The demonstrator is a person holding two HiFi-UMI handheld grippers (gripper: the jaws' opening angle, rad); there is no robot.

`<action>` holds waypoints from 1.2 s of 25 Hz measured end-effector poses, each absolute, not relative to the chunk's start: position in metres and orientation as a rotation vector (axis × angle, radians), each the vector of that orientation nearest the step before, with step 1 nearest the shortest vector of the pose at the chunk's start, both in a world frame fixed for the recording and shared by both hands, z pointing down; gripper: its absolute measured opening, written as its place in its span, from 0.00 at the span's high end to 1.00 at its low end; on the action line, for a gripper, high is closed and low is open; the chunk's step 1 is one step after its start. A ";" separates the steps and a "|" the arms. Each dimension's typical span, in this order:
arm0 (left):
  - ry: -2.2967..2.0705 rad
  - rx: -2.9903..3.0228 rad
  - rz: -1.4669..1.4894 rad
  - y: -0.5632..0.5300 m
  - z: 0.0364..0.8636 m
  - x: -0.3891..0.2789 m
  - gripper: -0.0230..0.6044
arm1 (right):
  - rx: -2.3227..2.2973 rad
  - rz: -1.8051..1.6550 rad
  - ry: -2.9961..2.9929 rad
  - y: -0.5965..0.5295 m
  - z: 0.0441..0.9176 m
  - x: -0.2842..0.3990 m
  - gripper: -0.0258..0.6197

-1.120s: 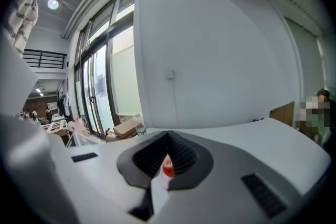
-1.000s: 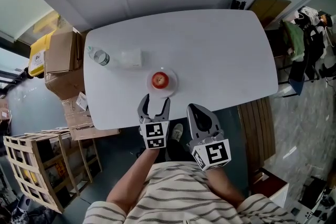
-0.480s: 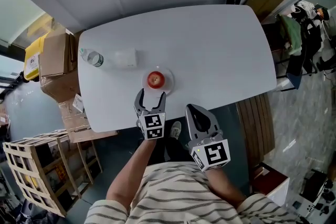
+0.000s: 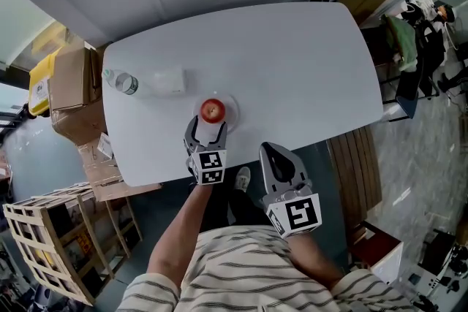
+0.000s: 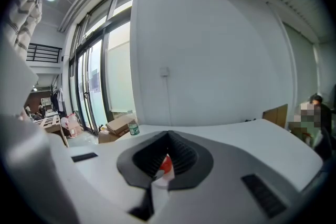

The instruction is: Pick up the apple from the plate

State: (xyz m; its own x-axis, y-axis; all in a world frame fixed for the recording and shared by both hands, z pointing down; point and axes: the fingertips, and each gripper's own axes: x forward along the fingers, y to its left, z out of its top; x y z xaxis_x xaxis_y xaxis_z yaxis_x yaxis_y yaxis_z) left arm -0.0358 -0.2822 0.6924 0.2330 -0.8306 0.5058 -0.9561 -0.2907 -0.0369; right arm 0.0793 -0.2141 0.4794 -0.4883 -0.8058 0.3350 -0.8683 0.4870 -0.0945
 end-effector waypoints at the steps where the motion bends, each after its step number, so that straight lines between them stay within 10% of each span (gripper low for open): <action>1: -1.664 2.236 0.644 -0.283 0.694 -0.035 0.43 | 1.432 0.369 -2.487 -0.214 0.479 0.080 0.96; 30: -1.577 2.241 0.611 -0.293 0.699 -0.039 0.44 | 1.450 0.398 -2.472 -0.218 0.484 0.081 0.96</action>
State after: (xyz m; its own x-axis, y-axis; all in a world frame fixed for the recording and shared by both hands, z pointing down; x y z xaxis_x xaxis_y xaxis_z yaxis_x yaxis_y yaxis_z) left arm -0.0387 -0.2930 0.6986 0.2942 -0.8007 0.5218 -0.9434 -0.3308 0.0242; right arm 0.0806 -0.2181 0.4841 -0.4750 -0.8093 0.3456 -0.8769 0.4683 -0.1087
